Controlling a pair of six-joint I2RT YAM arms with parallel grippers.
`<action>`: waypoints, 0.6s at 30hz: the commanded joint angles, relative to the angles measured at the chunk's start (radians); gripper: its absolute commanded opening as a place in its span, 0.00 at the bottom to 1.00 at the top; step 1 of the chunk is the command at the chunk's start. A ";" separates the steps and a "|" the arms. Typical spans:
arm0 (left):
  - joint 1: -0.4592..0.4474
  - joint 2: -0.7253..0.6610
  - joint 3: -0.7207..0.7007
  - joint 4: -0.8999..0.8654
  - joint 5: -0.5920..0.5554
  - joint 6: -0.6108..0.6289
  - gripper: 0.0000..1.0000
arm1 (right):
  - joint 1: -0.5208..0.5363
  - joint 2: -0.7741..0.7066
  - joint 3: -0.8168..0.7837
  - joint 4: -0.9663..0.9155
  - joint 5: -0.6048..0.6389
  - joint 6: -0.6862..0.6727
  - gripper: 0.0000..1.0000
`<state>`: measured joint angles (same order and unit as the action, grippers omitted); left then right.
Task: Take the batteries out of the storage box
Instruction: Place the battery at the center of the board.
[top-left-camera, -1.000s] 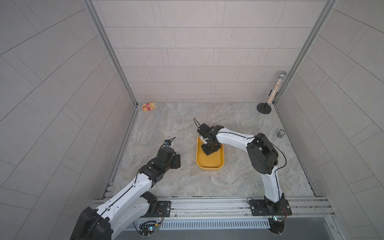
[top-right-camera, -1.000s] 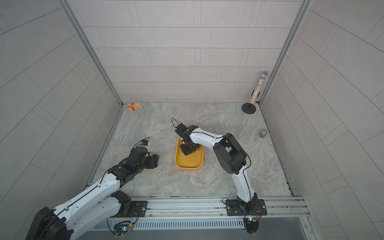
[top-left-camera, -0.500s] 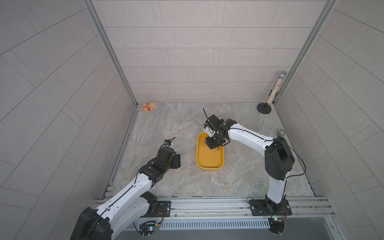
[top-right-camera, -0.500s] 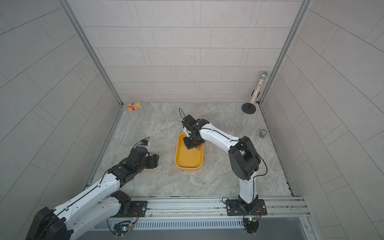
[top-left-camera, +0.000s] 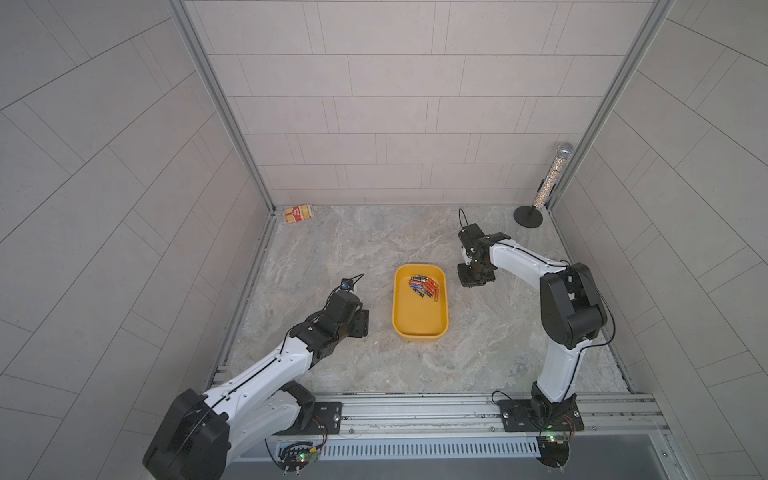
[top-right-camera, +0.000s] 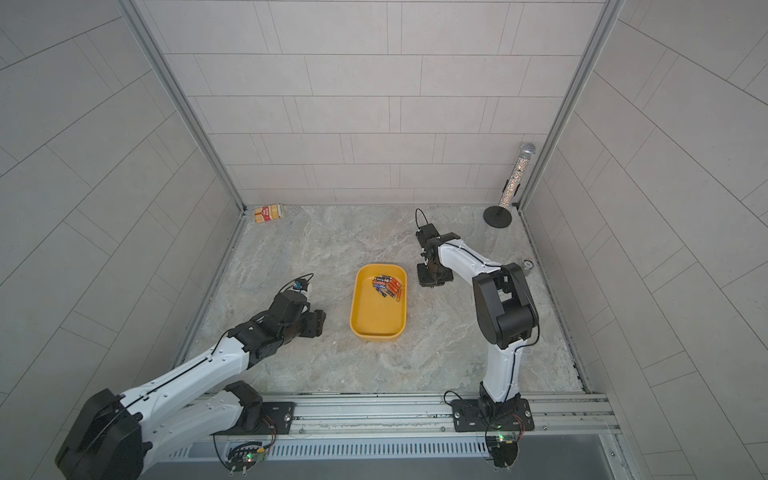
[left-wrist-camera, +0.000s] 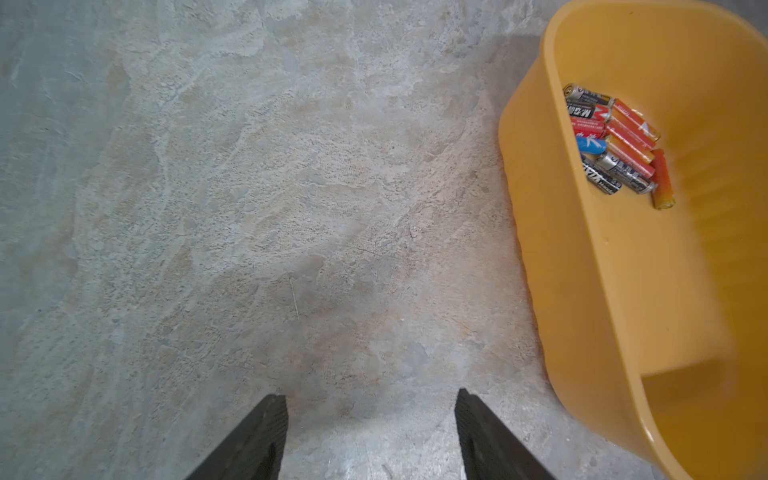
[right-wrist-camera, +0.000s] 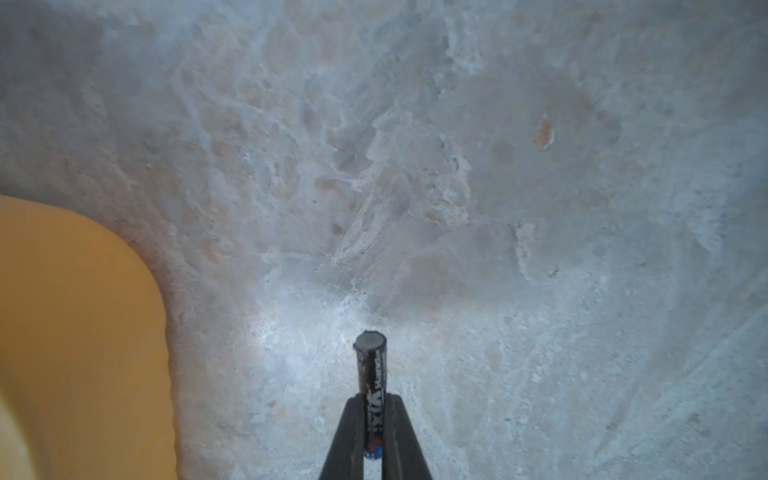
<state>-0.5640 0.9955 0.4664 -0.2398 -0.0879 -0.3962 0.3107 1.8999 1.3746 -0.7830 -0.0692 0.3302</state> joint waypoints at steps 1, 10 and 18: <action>-0.005 -0.018 0.011 0.009 -0.026 0.016 0.72 | 0.010 0.031 0.009 0.046 0.026 0.024 0.04; -0.004 -0.023 0.008 0.011 -0.037 0.019 0.73 | 0.014 0.100 0.009 0.080 0.028 0.033 0.09; -0.021 -0.036 0.163 -0.165 -0.072 -0.015 0.73 | 0.014 0.064 0.015 0.056 0.034 0.036 0.32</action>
<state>-0.5705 0.9859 0.5266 -0.3222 -0.1196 -0.3958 0.3202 1.9846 1.3800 -0.7002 -0.0566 0.3595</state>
